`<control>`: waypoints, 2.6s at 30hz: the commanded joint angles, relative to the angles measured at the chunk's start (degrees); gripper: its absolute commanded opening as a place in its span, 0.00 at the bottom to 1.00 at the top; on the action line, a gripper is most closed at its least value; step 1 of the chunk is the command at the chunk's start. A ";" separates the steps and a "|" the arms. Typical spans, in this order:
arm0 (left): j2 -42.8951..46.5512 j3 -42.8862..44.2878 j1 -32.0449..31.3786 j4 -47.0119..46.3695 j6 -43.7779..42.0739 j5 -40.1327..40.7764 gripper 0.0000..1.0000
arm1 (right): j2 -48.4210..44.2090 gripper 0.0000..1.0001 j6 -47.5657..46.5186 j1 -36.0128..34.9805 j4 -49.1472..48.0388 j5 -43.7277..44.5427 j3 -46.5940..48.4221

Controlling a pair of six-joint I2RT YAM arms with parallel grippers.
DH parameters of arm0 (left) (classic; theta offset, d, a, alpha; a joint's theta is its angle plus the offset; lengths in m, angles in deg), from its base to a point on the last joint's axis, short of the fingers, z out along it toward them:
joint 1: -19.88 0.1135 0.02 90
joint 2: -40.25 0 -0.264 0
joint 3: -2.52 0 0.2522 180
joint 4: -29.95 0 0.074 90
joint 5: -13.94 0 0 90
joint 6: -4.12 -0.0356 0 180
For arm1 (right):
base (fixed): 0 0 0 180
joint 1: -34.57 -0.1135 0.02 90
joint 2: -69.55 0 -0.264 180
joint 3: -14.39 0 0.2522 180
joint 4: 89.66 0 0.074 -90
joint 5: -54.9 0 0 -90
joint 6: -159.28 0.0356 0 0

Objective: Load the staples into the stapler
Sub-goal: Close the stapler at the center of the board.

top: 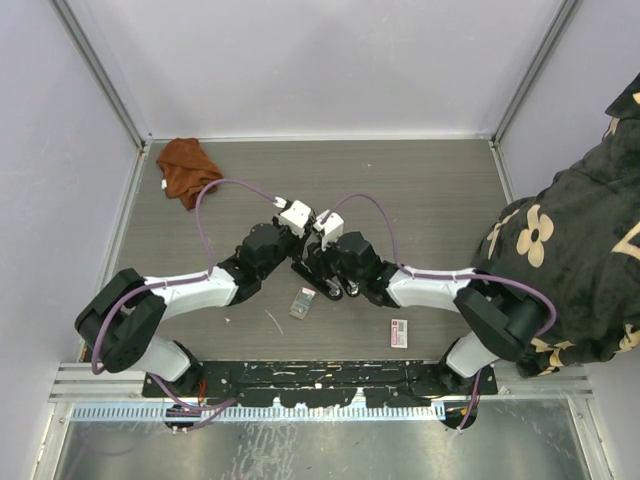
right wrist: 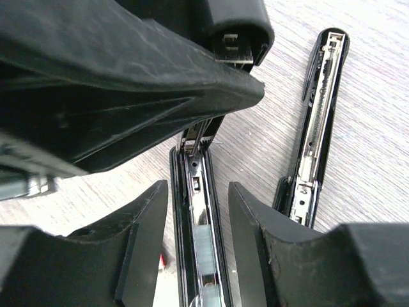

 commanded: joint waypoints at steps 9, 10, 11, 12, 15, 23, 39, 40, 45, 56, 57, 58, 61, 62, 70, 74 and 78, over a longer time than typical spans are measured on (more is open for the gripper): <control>-1.07 -1.33 -5.12 2.89 -8.19 6.29 0.07 | -14.23 0.49 2.78 -0.14 -0.01 0.00 -10.25; -1.12 -1.39 -5.68 2.85 -8.55 6.87 0.07 | -14.54 0.49 2.93 -0.17 -0.17 -0.04 -10.97; -1.17 -1.57 -6.13 2.60 -8.87 7.56 0.07 | -14.60 0.49 3.21 -0.12 -0.46 -0.33 -11.66; -1.15 -1.78 -6.50 2.25 -9.07 8.07 0.07 | -14.61 0.48 3.33 -0.16 -0.87 -0.76 -12.36; -1.20 -2.25 -7.14 1.88 -9.41 8.64 0.07 | -14.15 0.48 3.81 -0.13 -2.40 -1.86 -13.93; -2.84 -2.03 -10.51 1.92 -11.77 11.93 0.07 | -11.71 0.47 3.80 -0.18 -5.33 -2.43 -15.58; -5.25 -1.82 -17.77 2.38 -15.70 20.47 0.09 | -12.00 0.42 6.11 -0.22 -9.21 0.05 -19.96; -5.41 -1.77 -18.34 2.40 -16.03 21.10 0.10 | -12.40 0.42 6.23 -0.18 -9.16 0.08 -20.25; -7.17 -0.89 -20.89 2.99 -16.99 23.50 0.14 | -14.78 0.42 6.76 -0.17 -9.08 0.08 -21.40; -11.52 1.08 -25.39 2.57 -20.66 28.68 0.20 | -20.84 0.43 7.19 -0.17 -6.49 1.68 -23.88; -11.66 1.18 -25.58 2.65 -20.72 28.71 0.22 | -21.58 0.43 7.16 -0.18 -5.81 1.89 -23.91; -11.77 1.22 -25.75 2.73 -20.83 28.87 0.22 | -22.60 0.43 7.13 -0.17 -4.86 2.19 -24.00; -11.95 1.21 -25.98 2.93 -20.65 28.85 0.26 | -26.02 0.44 7.21 -0.18 -2.31 3.28 -24.61; -12.02 1.22 -26.10 3.01 -20.56 28.96 0.27 | -27.12 0.45 7.21 -0.16 -1.48 3.76 -24.75; -12.01 0.74 -26.92 3.19 -20.21 28.35 0.41 | -36.42 0.47 8.04 -0.14 5.26 7.34 -26.42; -11.28 0.22 -27.13 3.74 -19.43 27.34 0.49 | -40.85 0.48 8.42 -0.13 8.33 8.90 -26.76; -10.18 -0.18 -27.25 5.35 -18.39 25.62 0.55 | -45.38 0.49 8.46 -0.09 11.39 9.90 -26.99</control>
